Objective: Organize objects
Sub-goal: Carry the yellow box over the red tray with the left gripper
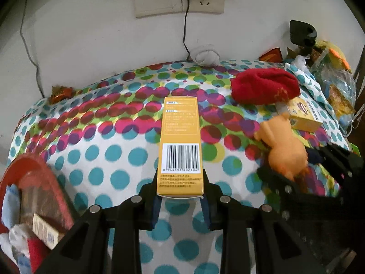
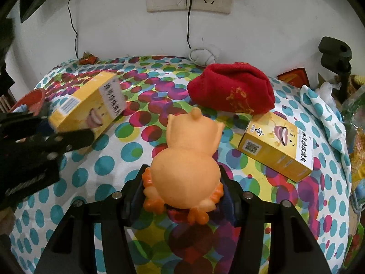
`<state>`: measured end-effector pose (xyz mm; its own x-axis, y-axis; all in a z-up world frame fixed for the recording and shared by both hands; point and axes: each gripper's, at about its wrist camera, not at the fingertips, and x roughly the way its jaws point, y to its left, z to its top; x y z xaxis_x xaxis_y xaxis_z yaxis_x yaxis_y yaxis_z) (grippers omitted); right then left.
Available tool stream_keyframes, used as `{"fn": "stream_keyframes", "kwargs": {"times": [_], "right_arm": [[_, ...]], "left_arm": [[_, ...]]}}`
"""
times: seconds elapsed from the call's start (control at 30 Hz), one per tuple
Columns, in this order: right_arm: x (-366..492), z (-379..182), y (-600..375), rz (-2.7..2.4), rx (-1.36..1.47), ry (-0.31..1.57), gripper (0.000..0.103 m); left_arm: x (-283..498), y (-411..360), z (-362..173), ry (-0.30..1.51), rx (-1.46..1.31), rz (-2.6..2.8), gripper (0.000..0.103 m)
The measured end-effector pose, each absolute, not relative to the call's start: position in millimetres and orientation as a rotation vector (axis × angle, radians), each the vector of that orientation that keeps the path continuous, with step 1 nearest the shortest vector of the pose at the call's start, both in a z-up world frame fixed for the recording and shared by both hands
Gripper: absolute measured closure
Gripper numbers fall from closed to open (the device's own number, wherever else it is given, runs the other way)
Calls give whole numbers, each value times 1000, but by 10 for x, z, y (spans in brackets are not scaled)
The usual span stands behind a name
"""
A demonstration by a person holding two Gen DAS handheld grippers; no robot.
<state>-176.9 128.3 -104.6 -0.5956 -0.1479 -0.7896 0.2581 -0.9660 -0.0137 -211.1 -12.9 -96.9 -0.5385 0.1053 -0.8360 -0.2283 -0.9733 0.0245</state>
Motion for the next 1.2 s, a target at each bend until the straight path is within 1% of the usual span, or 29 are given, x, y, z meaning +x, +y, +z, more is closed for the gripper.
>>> {"fn": "stream_keyframes", "kwargs": {"times": [0.37,0.5,0.93,1.2], "right_arm": [[-1777,-1012,1235,-2632,1276,229,50],[-1776,-1008,1226,-2635,1276,234,50],[-1798,-1006,1242,-2640,1274,247,50],[-1804,-1009,1250,-2638,1274,242,50]], "left_arm": [[-1717,-282,-887,165,-1392,2626,74],[-1603,-393,-813,108,-1392,2620,74],[-1300,-683,-566,102,-1341,2665,74],[-1220,-1037,-385,85,-1331,2726,74]]}}
